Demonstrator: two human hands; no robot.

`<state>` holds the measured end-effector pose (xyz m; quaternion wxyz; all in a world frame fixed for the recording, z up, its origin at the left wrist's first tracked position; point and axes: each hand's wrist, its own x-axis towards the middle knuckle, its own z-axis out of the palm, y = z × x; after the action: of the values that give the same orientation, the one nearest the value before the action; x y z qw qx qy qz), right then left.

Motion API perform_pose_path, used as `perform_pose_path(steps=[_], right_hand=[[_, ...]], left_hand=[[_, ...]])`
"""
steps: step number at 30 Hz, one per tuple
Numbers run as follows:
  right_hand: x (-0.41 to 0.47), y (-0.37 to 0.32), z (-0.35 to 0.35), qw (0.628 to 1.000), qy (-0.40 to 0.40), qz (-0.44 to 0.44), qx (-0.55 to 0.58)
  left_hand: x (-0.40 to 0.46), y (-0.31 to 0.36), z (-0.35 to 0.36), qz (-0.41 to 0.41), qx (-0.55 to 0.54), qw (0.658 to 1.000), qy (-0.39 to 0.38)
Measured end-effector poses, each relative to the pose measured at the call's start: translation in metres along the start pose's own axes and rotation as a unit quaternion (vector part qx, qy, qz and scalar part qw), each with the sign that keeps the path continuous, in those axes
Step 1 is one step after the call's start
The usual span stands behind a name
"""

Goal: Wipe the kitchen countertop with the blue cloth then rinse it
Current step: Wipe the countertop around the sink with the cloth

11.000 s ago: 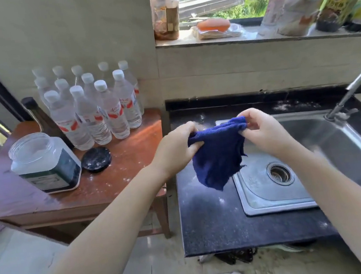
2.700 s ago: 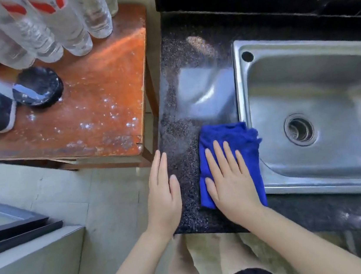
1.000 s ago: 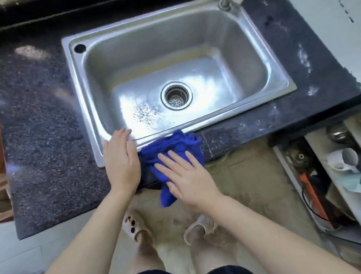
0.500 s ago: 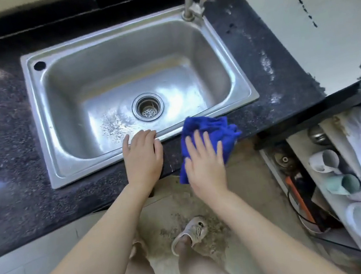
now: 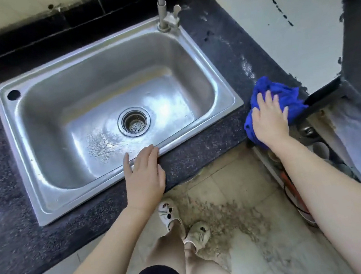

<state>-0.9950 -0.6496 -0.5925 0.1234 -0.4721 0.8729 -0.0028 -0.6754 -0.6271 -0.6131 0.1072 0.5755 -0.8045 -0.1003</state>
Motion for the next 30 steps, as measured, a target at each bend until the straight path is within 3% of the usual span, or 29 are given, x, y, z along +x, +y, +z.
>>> perform_pose_path(steps=[4,9,11,15,21,27,30], right_hand=[[-0.054,-0.055,0.023,1.0,0.0,0.024,0.002],[-0.108,-0.086,0.04,0.995,-0.046,-0.089,-0.025],[-0.091,-0.062,0.033,0.993,-0.047,-0.104,-0.02],[-0.009,-0.004,0.009,1.0,0.001,-0.005,-0.017],[0.078,0.014,-0.017,0.998,-0.032,0.029,-0.035],[0.012,0.02,-0.008,0.985,-0.079,-0.132,-0.076],[0.033,0.028,-0.01,0.973,-0.066,-0.199,-0.096]], left_hand=[[0.049,0.055,0.003,0.079,-0.047,0.995,-0.046],[0.123,0.103,0.018,0.088,-0.162,0.98,-0.072],[0.137,0.117,0.022,0.109,-0.176,0.976,-0.065],[0.144,0.127,0.035,0.127,-0.16,0.975,-0.085],[0.144,0.126,0.042,0.134,-0.132,0.978,-0.096],[0.147,0.128,0.033,0.075,-0.174,0.976,-0.105],[0.156,0.144,0.038,0.019,-0.166,0.979,-0.114]])
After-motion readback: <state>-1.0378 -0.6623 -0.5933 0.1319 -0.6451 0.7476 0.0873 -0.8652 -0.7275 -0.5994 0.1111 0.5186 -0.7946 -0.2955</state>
